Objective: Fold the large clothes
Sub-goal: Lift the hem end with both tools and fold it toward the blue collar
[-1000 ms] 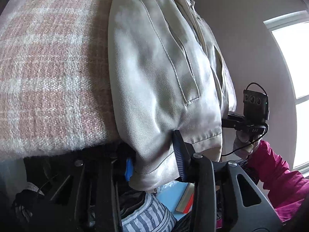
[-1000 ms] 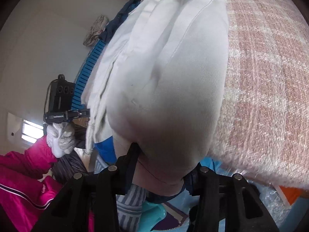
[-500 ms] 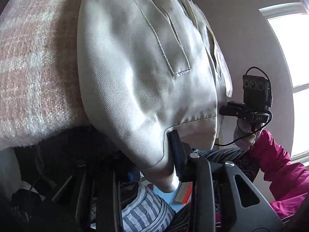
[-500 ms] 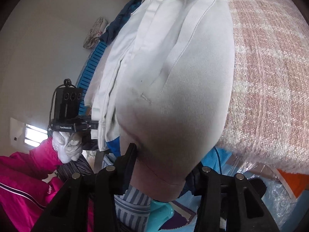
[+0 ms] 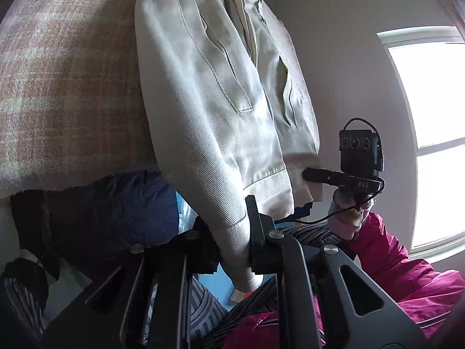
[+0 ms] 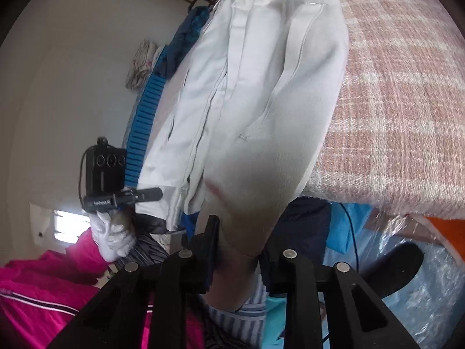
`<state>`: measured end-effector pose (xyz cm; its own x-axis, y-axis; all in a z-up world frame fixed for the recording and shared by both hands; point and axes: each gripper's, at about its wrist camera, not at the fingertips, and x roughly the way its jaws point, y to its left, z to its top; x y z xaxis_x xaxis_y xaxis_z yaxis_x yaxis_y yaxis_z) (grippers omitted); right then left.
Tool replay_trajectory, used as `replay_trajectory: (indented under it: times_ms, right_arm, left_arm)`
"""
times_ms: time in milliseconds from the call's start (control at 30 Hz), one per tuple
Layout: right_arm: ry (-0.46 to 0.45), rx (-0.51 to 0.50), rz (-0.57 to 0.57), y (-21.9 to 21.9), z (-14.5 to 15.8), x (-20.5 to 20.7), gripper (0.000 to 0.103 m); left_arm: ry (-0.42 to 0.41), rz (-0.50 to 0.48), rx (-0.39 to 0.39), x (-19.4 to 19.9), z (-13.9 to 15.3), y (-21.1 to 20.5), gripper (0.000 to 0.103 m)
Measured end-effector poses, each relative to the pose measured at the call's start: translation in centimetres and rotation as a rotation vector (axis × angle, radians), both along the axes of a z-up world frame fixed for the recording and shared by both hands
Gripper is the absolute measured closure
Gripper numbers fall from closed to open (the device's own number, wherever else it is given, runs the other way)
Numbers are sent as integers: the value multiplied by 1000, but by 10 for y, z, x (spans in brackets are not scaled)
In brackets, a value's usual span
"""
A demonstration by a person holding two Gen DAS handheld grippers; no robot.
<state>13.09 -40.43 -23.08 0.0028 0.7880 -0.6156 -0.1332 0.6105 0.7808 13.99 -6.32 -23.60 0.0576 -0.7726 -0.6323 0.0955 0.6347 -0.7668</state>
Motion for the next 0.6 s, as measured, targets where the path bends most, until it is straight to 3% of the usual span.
replay_trajectory:
  times_ms: [100, 200, 400, 600]
  right_arm:
    - [31, 65, -88, -21, 9, 0, 81]
    - [1, 107, -151, -27, 32, 8, 83]
    - [-89, 121, -231, -27, 71, 43, 84]
    - [-132, 124, -322, -23, 78, 97, 84]
  left_arm:
    - [-5, 8, -32, 7, 11, -3, 91]
    - [-13, 9, -69, 21, 30, -3, 91]
    - [-85, 20, -107, 57, 71, -2, 91]
    - [-148, 89, -89, 114, 85, 0, 91]
